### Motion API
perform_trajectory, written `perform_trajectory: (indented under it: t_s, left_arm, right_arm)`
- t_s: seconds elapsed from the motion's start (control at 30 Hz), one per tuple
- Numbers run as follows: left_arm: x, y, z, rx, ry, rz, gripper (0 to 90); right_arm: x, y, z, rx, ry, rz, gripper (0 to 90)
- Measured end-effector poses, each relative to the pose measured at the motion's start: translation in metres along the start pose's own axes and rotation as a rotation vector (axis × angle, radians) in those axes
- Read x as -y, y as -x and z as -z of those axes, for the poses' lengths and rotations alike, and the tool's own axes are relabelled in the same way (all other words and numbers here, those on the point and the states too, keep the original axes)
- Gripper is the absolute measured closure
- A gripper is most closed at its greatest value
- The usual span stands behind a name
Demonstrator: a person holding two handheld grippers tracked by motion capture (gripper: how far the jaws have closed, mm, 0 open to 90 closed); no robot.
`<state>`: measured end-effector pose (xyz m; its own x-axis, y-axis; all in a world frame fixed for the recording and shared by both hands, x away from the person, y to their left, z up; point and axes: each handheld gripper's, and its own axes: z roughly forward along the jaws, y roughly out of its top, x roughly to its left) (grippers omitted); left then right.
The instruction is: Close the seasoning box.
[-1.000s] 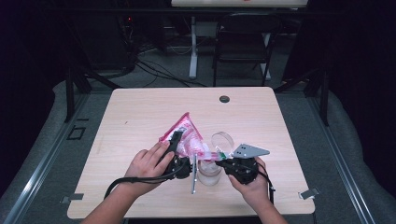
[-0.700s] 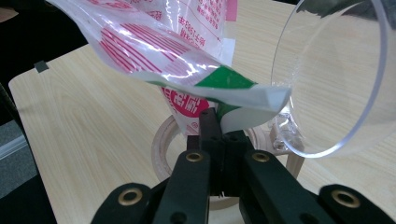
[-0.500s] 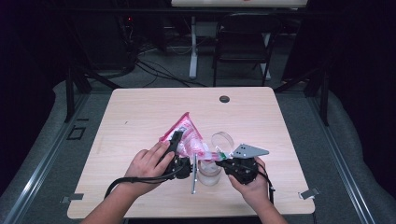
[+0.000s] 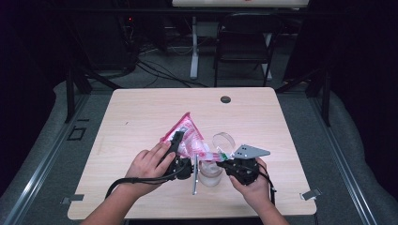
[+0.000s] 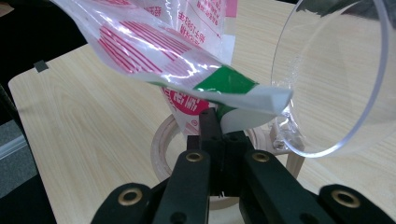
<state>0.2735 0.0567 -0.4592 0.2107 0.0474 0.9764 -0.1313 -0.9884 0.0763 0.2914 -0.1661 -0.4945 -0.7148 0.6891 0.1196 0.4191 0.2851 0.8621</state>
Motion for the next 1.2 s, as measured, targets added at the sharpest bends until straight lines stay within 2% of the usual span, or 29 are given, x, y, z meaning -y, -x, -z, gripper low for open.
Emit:
perform_trajectory:
  t_s: [0.03, 0.73, 1.2]
  left_arm:
    - [-0.0005, -0.0002, 0.0009, 0.01, -0.013, 0.002, 67.5]
    - [-0.002, -0.0018, 0.0009, -0.005, 0.007, -0.001, 67.5]
    - [-0.003, -0.003, 0.0019, -0.002, -0.005, 0.0, 67.6]
  right_arm:
    - [0.0001, 0.0, -0.0001, 0.0, -0.001, -0.001, 90.0]
    - [0.0014, 0.0002, -0.0026, -0.003, -0.004, -0.005, 90.0]
    - [0.0015, 0.0004, -0.0027, -0.003, -0.002, -0.006, 90.0]
